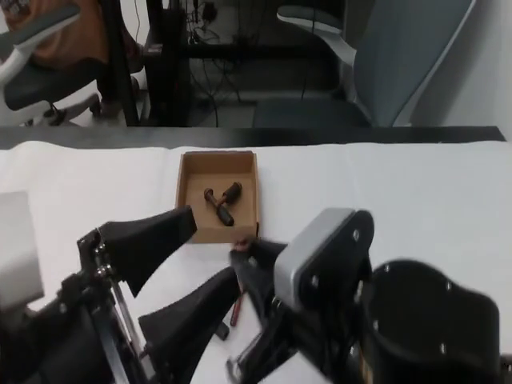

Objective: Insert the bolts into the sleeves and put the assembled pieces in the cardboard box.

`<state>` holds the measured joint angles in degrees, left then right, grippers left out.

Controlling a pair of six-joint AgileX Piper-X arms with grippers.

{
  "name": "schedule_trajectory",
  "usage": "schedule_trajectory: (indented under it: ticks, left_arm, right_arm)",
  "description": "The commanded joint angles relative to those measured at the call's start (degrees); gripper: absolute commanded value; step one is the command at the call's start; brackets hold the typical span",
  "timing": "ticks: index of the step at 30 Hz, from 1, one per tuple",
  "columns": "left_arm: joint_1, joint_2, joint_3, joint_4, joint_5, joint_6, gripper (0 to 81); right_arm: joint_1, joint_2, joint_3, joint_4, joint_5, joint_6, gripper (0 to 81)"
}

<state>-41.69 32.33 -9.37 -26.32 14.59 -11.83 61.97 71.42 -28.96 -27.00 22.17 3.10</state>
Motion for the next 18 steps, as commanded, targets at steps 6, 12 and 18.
schedule_trajectory:
  ticks: [6, 12, 18]
  left_arm:
    - [0.0, 1.5, -0.7, 22.0, -8.5, 2.5, 70.0]
    - [3.3, 12.5, -6.9, 32.4, -4.2, 19.0, 62.2]
    - [14.4, 28.4, -20.7, 42.7, -1.6, 31.1, 62.3]
  right_arm:
    - [-15.4, -0.3, -3.6, 6.5, -10.6, 0.3, 0.0]
    - [-21.3, -0.3, -7.1, 13.1, -17.9, 0.3, 0.0]
    - [-23.8, 0.2, -10.7, 18.1, -25.8, 3.0, 0.0]
